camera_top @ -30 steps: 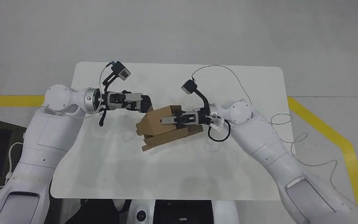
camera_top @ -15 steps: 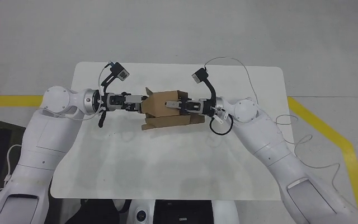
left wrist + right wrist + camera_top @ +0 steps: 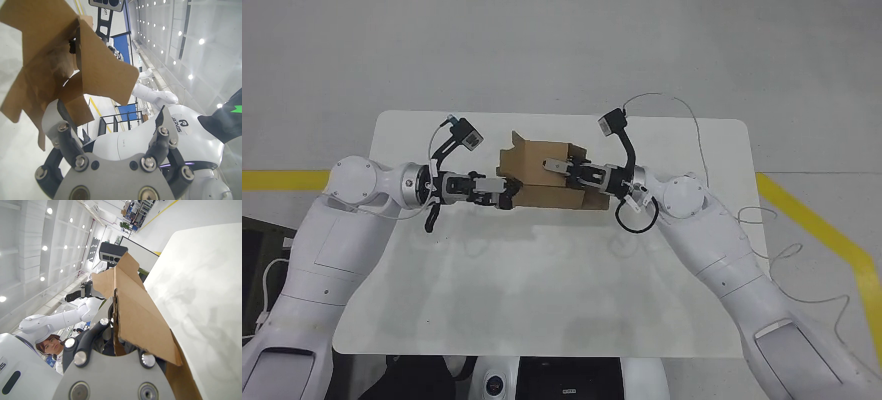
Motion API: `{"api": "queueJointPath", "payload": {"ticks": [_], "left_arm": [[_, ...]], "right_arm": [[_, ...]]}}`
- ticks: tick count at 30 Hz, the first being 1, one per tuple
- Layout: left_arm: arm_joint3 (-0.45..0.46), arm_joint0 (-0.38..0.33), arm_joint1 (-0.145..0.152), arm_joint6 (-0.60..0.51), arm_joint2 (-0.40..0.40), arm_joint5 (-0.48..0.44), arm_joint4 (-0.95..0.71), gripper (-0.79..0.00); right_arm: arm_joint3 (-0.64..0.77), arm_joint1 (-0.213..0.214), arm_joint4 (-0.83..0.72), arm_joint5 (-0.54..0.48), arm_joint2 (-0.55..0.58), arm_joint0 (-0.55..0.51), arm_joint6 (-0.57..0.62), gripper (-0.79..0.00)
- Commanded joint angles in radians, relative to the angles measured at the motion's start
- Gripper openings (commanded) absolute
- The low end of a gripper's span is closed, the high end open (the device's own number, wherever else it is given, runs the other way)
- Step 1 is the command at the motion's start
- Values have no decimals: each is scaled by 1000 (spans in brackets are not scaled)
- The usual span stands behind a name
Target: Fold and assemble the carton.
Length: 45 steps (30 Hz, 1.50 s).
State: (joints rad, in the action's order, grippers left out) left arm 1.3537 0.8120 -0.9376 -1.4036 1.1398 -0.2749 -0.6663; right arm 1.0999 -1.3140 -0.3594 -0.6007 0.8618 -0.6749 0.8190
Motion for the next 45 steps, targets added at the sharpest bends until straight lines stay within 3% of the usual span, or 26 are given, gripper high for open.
{"api": "queueJointPath", "payload": {"ticks": [1, 14, 27, 45], "left_arm": [[11, 5, -1, -4, -4, 1, 0, 0], [50, 17, -9, -5, -21, 10, 4, 0], [70, 45, -2, -23, 15, 17, 3, 0], [85, 31, -18, -12, -29, 26, 17, 0]], "right_arm": [[4, -2, 10, 4, 1, -1, -11, -785], [6, -17, 41, 8, -3, -5, -49, -785], [25, -18, 92, 17, 30, -18, -90, -785], [35, -32, 74, 15, 30, -37, -73, -785]]}}
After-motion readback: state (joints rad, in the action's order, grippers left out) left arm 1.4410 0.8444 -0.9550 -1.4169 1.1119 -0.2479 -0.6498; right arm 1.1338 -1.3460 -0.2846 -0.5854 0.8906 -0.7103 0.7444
